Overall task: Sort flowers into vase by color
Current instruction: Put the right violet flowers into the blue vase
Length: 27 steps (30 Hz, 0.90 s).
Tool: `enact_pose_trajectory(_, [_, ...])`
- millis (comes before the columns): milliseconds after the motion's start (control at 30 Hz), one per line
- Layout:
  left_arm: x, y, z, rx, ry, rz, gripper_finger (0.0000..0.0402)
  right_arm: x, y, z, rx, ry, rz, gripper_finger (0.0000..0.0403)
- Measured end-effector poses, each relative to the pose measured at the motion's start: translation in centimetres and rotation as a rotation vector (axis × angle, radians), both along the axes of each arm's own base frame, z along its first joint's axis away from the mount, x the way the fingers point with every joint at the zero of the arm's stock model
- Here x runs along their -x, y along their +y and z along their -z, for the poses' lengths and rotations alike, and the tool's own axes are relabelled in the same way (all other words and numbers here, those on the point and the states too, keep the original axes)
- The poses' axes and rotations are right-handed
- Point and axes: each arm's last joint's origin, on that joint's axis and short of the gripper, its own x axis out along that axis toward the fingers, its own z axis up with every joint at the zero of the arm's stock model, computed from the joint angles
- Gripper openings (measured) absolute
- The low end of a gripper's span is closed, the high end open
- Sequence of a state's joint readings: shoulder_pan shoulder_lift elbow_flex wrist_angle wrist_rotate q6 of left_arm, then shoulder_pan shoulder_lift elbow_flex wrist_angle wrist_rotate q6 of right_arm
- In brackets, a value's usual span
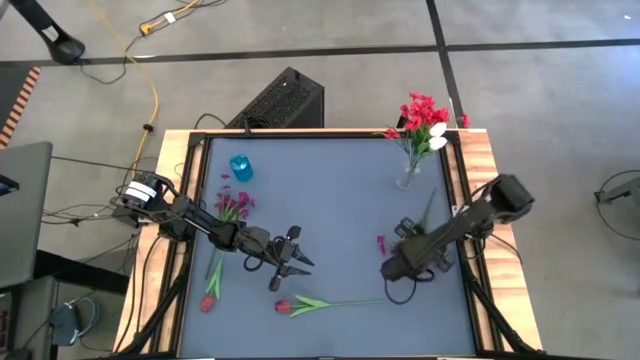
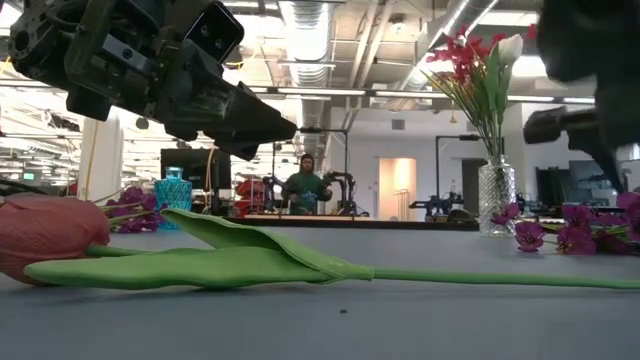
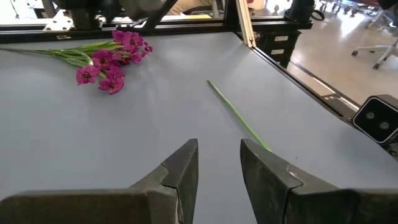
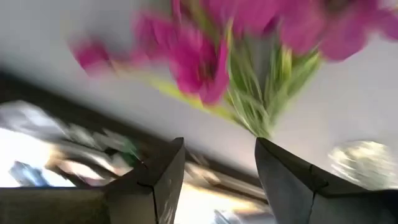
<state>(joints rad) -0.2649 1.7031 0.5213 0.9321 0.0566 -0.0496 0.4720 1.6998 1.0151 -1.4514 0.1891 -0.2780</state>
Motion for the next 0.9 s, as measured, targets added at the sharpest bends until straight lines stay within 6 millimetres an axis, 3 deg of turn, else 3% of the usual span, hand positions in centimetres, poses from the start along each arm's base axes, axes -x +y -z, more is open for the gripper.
enact_pose_trajectory(100, [0.0, 0.0, 0.0, 0.002, 0.001, 0.001, 0.0108, -0.1, -0.4, 1.2, 0.077, 0.114, -0.140, 0.0221])
enact_pose_trajectory(200, [0.0, -0.1, 0.0, 0.018, 0.006, 0.011, 0.0108, 0.1, -1.5, 2.3, 0.066, 0.176, -0.146, 0.0221])
enact_pose_trajectory(567, [0.0, -0.1, 0.1, 0.019, 0.013, 0.013, 0.0108, 0.5, -6.3, 3.7, -0.021, 0.073, -0.090, 0.0221])
enact_pose_trajectory(733, [0.1, -0.1, 0.3, 0.013, 0.036, 0.013, 0.0108, 0.3, -6.9, 4.5, -0.068, 0.054, -0.097, 0.0203])
enact_pose_trajectory(900, [0.1, -0.1, 0.3, 0.014, 0.038, 0.012, 0.0108, 0.0, -6.5, 5.1, -0.143, -0.003, -0.074, 0.0152])
